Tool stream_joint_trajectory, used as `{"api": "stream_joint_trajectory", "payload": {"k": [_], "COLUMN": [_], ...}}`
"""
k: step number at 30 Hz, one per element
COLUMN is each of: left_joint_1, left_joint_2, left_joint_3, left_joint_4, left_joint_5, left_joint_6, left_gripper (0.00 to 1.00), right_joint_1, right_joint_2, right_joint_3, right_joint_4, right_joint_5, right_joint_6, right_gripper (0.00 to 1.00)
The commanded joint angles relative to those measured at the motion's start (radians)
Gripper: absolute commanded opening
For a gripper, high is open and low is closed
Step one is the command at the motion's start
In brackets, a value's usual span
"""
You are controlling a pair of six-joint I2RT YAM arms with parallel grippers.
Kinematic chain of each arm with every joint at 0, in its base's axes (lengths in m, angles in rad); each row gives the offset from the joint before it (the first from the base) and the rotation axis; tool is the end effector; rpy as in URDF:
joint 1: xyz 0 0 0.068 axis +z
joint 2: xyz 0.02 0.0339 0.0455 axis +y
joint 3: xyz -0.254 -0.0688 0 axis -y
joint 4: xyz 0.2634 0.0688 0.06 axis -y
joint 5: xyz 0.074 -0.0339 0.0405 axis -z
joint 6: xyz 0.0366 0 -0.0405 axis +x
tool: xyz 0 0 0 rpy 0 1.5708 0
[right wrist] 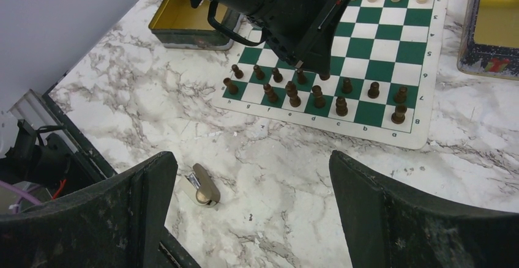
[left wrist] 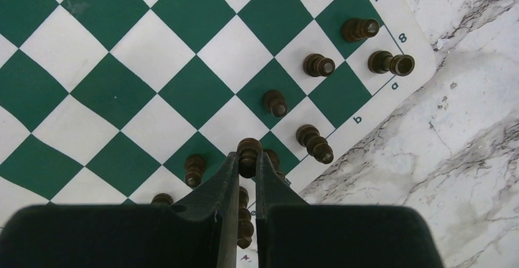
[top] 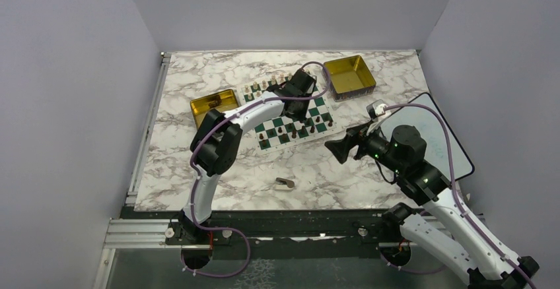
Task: Set up the chess pieces on the board
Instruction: Place the chess piece on the chessboard.
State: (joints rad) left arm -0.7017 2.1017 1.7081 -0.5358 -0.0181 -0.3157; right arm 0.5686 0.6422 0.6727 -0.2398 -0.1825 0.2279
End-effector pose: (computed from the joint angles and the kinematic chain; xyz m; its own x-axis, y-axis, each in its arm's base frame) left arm 0.3678 -0.3100 0.1983 -0.7795 0.2524 -0.5732 0.4157 0.8931 -0.1720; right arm 0.1529 0.1056 0.3108 -0.3240 0.0566 -0.9444 -0.6220 0.7394 0.2577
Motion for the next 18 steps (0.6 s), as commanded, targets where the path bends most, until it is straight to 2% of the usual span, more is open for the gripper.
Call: {"api": "stream_joint_trajectory", "payload": {"k": [1, 18], "left_joint_1": [-0.007, -0.006], "left_joint_2": [0.014, 0.059], "left_joint_3": [0.038, 0.06], "left_joint_4": [-0.034, -0.04], "left_joint_5": [-0.034, -0.043], "left_joint_6": [0.017, 0.039], "left_gripper": [0.11, 0.12], "right_joint_1": [0.004, 0.004], "right_joint_2": [-0.018, -0.004], "right_joint_3": [0.04, 0.03], "right_joint_4": [-0.032, -0.012], "right_joint_5": [0.027, 0.025], "right_joint_6": [0.007, 0.013], "right_gripper": [1.0, 1.0]}}
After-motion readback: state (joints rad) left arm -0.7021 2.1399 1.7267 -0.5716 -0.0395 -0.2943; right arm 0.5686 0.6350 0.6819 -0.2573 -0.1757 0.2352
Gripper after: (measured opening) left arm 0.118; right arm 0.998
